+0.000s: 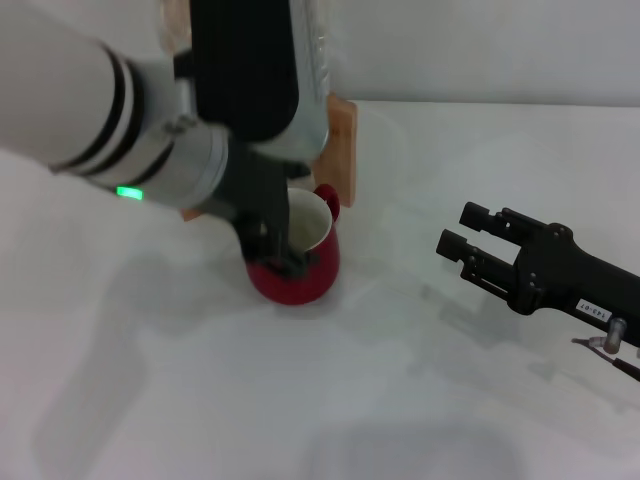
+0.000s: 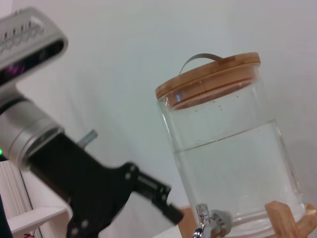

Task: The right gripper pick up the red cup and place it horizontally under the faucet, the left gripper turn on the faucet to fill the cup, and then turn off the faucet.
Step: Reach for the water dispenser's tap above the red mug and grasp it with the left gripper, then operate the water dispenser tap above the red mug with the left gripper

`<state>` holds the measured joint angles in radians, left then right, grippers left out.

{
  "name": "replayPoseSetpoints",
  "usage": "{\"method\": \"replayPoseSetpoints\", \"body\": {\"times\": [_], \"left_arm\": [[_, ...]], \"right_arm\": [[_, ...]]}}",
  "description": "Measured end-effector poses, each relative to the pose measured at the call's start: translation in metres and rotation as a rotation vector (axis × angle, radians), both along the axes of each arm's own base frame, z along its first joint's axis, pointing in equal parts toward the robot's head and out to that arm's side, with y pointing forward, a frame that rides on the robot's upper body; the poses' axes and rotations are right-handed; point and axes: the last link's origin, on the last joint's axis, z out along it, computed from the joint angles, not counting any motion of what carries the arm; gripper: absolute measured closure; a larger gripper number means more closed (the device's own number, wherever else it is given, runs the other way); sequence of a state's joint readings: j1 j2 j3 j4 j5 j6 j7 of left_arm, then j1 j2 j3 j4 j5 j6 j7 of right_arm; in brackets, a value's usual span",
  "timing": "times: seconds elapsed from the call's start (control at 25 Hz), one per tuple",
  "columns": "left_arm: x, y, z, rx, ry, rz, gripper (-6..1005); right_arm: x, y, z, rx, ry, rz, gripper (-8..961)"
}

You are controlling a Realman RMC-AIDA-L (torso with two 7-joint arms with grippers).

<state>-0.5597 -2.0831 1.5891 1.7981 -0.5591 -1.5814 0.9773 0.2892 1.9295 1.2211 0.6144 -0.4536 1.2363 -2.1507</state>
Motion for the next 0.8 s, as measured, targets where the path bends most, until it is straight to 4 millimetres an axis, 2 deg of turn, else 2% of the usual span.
{"method": "replayPoseSetpoints", "body": {"times": [0.24,0.8], "left_arm": [[-0.019,-0.006,-0.008,-0.002,0.051,0.043,112],[-0.019,0.003,-0.005,0.059,0.072,0.027,112]], "right_arm": [[0.0,0.0,0.0,0.0,0.0,0.0,395],[0.001,0.0,0.001,0.001,-0.002,-0.004,395]]}}
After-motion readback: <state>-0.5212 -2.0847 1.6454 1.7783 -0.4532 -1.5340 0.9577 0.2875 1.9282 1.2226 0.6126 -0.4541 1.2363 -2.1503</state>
